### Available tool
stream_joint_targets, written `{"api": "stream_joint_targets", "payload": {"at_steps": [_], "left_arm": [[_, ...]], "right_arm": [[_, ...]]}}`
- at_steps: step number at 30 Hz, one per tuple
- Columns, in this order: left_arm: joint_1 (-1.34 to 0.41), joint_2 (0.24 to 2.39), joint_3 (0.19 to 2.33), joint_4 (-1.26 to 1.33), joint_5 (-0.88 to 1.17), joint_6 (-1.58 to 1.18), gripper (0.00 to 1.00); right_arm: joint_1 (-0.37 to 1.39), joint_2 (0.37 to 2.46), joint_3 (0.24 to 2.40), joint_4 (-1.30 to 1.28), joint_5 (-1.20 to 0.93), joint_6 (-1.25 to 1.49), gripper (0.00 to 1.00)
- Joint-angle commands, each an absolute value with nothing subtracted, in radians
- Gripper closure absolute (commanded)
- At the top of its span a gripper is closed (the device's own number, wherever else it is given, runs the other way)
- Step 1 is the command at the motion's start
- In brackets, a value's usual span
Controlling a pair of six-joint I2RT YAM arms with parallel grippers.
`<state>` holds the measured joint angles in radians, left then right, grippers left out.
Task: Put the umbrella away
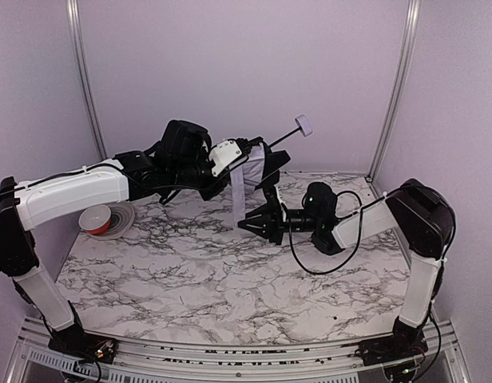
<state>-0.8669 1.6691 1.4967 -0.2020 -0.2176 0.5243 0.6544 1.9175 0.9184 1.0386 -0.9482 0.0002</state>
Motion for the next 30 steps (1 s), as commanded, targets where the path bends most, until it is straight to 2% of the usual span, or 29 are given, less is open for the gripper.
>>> {"api": "stream_joint_targets", "payload": {"at_steps": [1,2,7,12,15,24,27,30], "left_arm": [[-0.871,1.643,1.531,-0.142,-0.212,0.525,1.00],[-0.871,1.645,1.533,-0.141,-0.211,0.524,1.00],[-0.869,1.643,1.535,-0.139,-0.235,0.510,1.00],[-0.821,1.588,1.511,-0.125,-0.184,0.449,1.00],[-0.816,1.559,1.483,-0.106,-0.003,0.441,1.00],[-0.821,1.409,1.347,-0.089,0.493,0.499,1.00],[-0.827,1.372,1.305,-0.186,0.660,0.621,1.00],[-0.831,1.370,1.310,-0.353,0.715,0.744,1.00]], "right_arm": [[0.655,1.931,0.955,1.043,-1.050,0.020,0.93],[0.656,1.933,0.956,1.039,-1.051,0.021,0.99],[0.624,1.936,0.945,1.072,-1.025,0.111,1.00],[0.523,1.931,0.824,1.094,-0.860,0.154,1.00],[0.511,1.926,0.843,0.974,-0.814,0.050,1.00],[0.382,1.967,0.930,1.019,-0.747,0.002,1.00],[0.367,1.958,0.968,1.008,-0.745,-0.039,1.00],[0.356,1.912,0.990,1.003,-0.733,-0.085,1.00]]}}
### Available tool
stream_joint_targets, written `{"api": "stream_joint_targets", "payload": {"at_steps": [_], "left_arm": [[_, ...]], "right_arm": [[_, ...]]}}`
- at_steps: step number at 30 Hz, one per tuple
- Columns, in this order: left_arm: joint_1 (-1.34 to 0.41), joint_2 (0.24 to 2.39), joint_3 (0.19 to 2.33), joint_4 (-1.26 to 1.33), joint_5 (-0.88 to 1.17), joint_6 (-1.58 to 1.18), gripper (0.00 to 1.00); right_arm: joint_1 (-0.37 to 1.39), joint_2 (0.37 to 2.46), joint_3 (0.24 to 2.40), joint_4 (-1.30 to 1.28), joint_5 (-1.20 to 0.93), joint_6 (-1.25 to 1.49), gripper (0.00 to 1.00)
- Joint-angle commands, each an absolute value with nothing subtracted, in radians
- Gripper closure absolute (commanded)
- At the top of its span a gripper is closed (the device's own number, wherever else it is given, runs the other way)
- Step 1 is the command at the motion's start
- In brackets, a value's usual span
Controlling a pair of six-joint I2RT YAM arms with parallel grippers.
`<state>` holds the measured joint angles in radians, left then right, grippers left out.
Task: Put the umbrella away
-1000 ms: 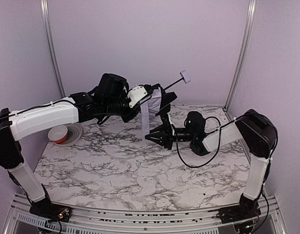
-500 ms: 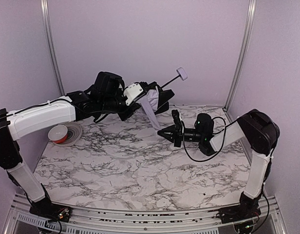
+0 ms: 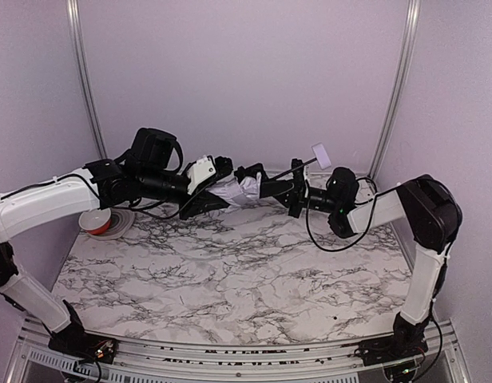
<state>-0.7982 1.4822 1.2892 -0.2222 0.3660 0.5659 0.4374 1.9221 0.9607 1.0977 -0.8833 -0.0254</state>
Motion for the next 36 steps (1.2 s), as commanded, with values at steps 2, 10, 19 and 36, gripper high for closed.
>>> {"api": "stream_joint_targets", "payload": {"at_steps": [2,10,19,36], "left_arm": [[-0.833,1.399,1.334,-0.464,0.759,0.828,1.00],[-0.885,1.585,1.405,-0.754,0.728,1.042,1.00],[-0.945,1.775,1.428,-0.851,0.561,0.999,1.00],[-0.865,2.117,1.564,-0.966,0.762,1.033,1.00]], "right_arm": [[0.356,1.885,1.017,0.992,-0.731,-0.117,1.00],[0.368,1.847,1.102,1.021,-0.808,-0.190,1.00],[0.464,1.700,1.031,0.938,-0.813,-0.474,1.00],[0.711,1.625,0.644,1.180,-0.657,-0.539,1.00]]}}
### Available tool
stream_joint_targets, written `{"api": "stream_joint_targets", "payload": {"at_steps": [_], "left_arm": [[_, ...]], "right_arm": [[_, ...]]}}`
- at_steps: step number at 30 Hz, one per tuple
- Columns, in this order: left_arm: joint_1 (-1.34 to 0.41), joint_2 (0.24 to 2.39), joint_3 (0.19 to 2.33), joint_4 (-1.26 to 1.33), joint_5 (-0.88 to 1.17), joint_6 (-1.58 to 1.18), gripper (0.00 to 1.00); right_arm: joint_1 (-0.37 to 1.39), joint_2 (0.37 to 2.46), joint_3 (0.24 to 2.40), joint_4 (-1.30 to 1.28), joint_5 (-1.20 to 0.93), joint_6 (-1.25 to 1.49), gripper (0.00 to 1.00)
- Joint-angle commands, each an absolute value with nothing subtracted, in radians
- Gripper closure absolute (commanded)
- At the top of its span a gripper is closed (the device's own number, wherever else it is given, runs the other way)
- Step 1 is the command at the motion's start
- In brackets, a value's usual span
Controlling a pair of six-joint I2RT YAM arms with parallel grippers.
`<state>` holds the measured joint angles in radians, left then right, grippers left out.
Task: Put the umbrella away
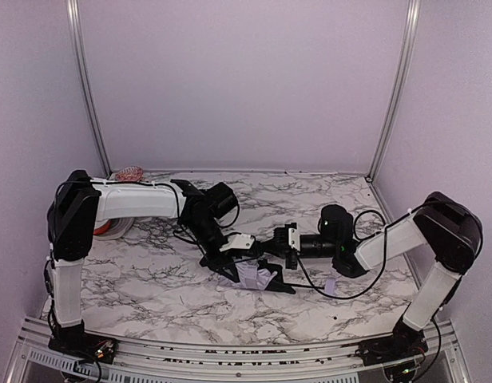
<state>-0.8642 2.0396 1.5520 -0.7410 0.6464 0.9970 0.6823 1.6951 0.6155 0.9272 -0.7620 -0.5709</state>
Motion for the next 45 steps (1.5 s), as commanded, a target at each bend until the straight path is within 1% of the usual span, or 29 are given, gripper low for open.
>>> {"api": "stream_joint_targets", "payload": {"at_steps": [1,8,12,15,18,23,26,33,38,41,45], "left_arm": [[-0.856,2.132,1.571,-0.968,0.787,1.036,1.00],[-0.802,2.264,1.672,-0.968,0.872,0.908,1.00],[-0.787,2.327,1.734,-0.965,0.838,0.819,1.00],[-0.780,2.371,1.792,-0.955,0.809,0.753,1.00],[-0.759,2.383,1.801,-0.916,0.759,0.665,1.00],[-0.728,2.373,1.800,-0.888,0.655,0.623,1.00],[-0.727,2.391,1.826,-0.867,0.627,0.599,1.00],[-0.696,2.449,1.846,-0.839,0.594,0.567,1.00],[-0.695,2.418,1.812,-0.838,0.532,0.616,0.99],[-0.709,2.370,1.770,-0.823,0.516,0.658,0.98],[-0.744,2.307,1.702,-0.760,0.436,0.682,1.00]], "right_arm": [[0.720,1.629,0.632,1.185,-0.652,-0.528,1.00],[0.783,1.701,0.574,1.269,-0.630,-0.507,1.00],[0.821,1.735,0.527,1.345,-0.670,-0.554,1.00],[0.885,1.741,0.529,1.261,-0.665,-0.669,1.00],[0.902,1.726,0.516,1.160,-0.639,-0.774,1.00],[0.944,1.711,0.567,0.845,-0.531,-1.083,1.00],[0.982,1.735,0.612,0.739,-0.493,-1.171,1.00],[1.023,1.739,0.599,0.671,-0.442,-1.228,1.00],[1.034,1.740,0.584,0.599,-0.397,-1.249,1.00],[1.037,1.742,0.568,0.600,-0.353,-1.270,0.96],[1.040,1.727,0.560,0.594,-0.322,-1.318,0.88]]}}
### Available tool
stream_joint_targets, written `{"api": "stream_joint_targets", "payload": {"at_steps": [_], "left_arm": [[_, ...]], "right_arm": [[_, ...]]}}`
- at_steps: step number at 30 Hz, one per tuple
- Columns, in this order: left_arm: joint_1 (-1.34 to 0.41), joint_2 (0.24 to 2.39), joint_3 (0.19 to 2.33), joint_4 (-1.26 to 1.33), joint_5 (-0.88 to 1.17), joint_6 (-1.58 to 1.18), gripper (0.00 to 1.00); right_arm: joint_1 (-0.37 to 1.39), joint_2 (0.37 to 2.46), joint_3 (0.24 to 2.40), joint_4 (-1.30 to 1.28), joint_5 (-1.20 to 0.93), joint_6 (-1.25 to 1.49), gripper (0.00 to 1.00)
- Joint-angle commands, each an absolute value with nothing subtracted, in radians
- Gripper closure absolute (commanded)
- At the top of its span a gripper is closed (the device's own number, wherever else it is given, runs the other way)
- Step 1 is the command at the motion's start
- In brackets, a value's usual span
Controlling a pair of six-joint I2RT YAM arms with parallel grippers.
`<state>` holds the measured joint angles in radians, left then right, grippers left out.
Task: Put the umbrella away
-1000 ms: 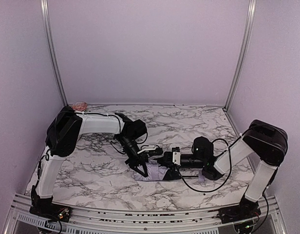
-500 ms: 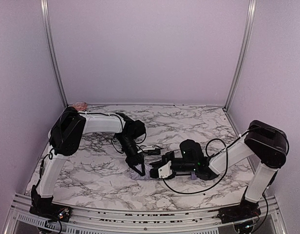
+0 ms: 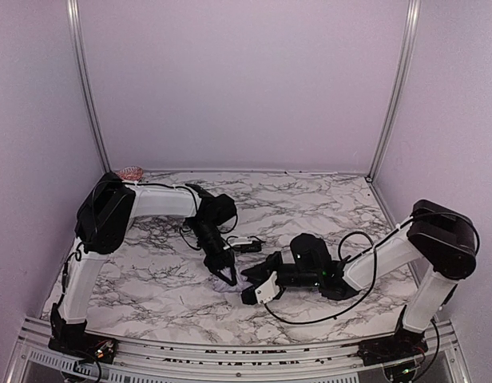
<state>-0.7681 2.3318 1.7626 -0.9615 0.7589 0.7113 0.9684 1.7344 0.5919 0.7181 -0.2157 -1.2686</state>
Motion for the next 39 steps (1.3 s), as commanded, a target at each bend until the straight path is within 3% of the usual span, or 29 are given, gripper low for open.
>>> {"api": "stream_joint_targets", "payload": {"at_steps": [1,12,16,21,26,31,39], "left_arm": [[-0.752,2.296,1.686,-0.733,0.421,0.679,1.00],[-0.779,2.243,1.577,-0.640,0.341,0.676,1.00],[-0.780,2.231,1.552,-0.625,0.385,0.696,1.00],[-0.793,2.212,1.517,-0.613,0.377,0.715,1.00],[-0.857,2.116,1.366,-0.567,0.357,0.872,1.00],[-0.892,2.087,1.314,-0.566,0.313,0.935,1.00],[-0.973,1.980,1.151,-0.414,0.099,0.940,1.00]], "right_arm": [[1.043,1.731,0.559,0.594,-0.317,-1.331,0.86],[1.054,1.661,0.488,0.774,-0.247,-1.191,0.88],[0.969,1.551,0.467,0.906,-0.314,-0.856,0.85],[0.729,1.386,0.526,0.881,-0.504,-0.376,0.74],[0.490,1.414,0.703,0.663,-0.566,0.051,0.61],[0.476,1.622,1.010,0.159,-0.499,0.117,0.63],[0.520,1.854,1.145,-0.183,-0.501,0.130,0.57]]}}
